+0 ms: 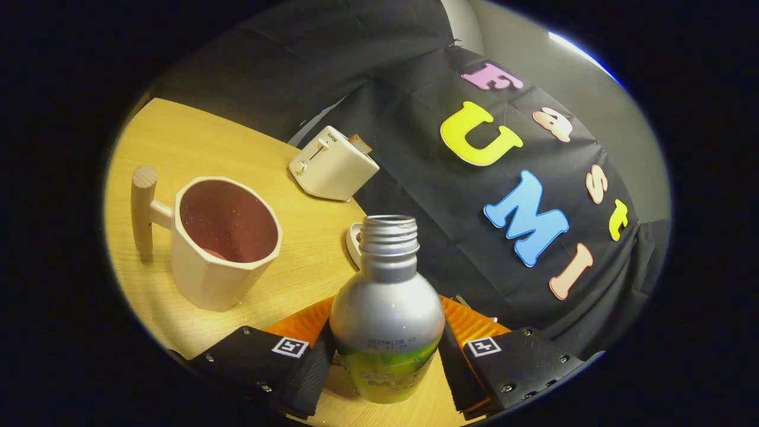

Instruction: Take the bottle from table, then pour the juice into the cup, finally place the bottle on the coaster

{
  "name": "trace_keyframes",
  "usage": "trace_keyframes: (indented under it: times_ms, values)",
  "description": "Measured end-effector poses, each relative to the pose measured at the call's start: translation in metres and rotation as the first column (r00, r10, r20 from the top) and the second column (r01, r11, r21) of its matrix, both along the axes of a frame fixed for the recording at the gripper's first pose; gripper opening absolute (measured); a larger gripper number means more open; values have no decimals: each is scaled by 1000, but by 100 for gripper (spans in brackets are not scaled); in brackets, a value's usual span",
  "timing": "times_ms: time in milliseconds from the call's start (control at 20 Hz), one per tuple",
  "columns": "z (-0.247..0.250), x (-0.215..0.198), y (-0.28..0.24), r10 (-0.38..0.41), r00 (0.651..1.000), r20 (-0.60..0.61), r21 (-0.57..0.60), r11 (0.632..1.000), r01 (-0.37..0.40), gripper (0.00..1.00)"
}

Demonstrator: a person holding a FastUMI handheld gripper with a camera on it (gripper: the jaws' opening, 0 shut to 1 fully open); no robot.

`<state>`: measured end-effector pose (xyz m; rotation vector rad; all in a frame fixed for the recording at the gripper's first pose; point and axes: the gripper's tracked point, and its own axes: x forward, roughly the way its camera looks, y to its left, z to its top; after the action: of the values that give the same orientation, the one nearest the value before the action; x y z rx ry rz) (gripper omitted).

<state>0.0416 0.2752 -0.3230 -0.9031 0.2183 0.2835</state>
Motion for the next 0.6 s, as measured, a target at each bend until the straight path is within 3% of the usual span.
trace_keyframes:
  times_ms: [600]
  values:
    - [9,10,10,80,993,90,-261,964,-54,82]
